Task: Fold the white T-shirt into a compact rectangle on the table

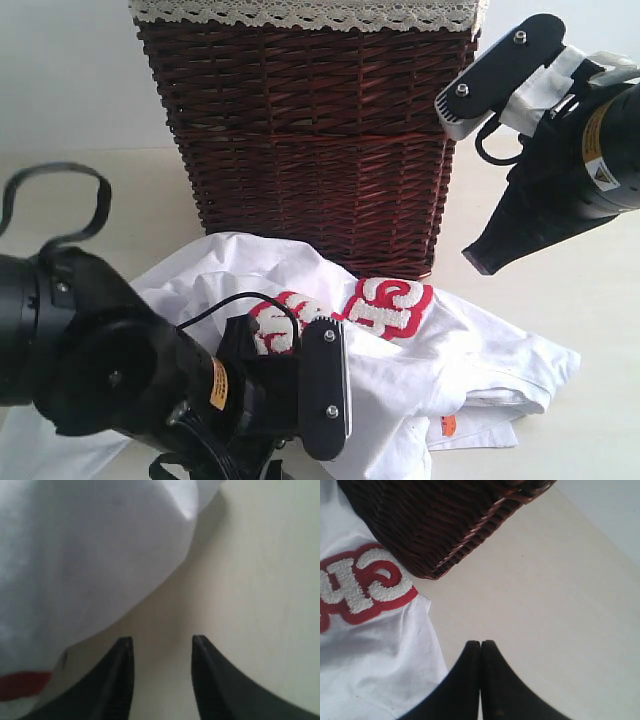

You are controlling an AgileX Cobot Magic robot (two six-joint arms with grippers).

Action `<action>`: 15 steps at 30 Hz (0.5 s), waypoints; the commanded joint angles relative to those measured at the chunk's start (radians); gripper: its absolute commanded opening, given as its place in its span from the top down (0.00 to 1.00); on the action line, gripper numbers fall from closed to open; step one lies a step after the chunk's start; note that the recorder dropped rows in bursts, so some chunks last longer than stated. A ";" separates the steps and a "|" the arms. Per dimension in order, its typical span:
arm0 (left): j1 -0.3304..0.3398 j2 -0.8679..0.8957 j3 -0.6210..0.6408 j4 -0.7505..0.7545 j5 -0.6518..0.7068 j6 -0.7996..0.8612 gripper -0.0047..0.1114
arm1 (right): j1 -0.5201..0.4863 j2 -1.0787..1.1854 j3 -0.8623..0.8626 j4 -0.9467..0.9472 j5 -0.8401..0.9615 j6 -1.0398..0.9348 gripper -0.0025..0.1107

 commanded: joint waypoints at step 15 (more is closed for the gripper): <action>-0.001 0.215 0.049 -0.034 -1.050 0.001 0.57 | -0.002 -0.007 -0.007 -0.002 -0.007 -0.001 0.98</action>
